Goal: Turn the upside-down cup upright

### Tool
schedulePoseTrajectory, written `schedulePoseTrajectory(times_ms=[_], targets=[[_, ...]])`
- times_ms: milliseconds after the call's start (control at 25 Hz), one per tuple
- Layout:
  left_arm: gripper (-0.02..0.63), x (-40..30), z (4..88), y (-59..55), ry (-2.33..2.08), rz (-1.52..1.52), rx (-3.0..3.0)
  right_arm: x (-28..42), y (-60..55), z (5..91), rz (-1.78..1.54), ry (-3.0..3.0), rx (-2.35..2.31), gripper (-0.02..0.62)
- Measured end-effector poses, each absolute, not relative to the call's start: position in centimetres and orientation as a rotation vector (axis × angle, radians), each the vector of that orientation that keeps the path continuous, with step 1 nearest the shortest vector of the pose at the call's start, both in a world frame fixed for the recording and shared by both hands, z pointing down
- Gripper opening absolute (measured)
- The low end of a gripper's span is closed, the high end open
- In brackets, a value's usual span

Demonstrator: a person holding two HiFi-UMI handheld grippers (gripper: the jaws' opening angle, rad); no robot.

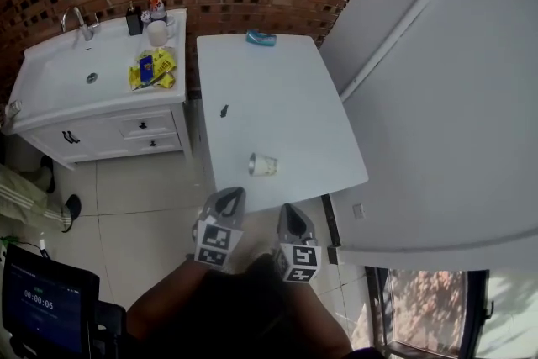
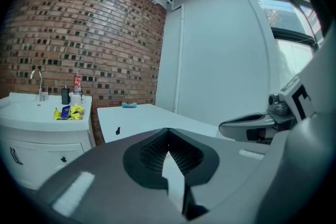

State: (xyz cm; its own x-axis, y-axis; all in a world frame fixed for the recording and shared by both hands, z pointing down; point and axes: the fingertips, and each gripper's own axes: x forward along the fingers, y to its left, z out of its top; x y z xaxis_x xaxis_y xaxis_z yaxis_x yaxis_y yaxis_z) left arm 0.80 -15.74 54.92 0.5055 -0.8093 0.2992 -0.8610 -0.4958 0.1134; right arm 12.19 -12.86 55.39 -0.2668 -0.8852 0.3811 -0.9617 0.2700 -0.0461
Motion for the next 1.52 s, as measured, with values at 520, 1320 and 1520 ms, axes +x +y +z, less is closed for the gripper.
schedulePoseTrajectory(times_ms=[520, 1320, 1520], targets=[[-0.005, 0.7, 55.2, -16.9, -1.46, 0.276, 2.467, 12.5, -14.9, 57.8, 0.404, -2.284, 1.6, 0.014], [-0.005, 1.1, 57.1, -21.2, -1.518, 0.33, 2.42, 11.3, -20.3, 61.3, 0.257, -2.269, 1.352, 0.014], [-0.005, 0.8, 57.6, -22.2, -1.54, 0.345, 2.392, 9.9, -22.0, 63.1, 0.045, -2.198, 1.113, 0.032]])
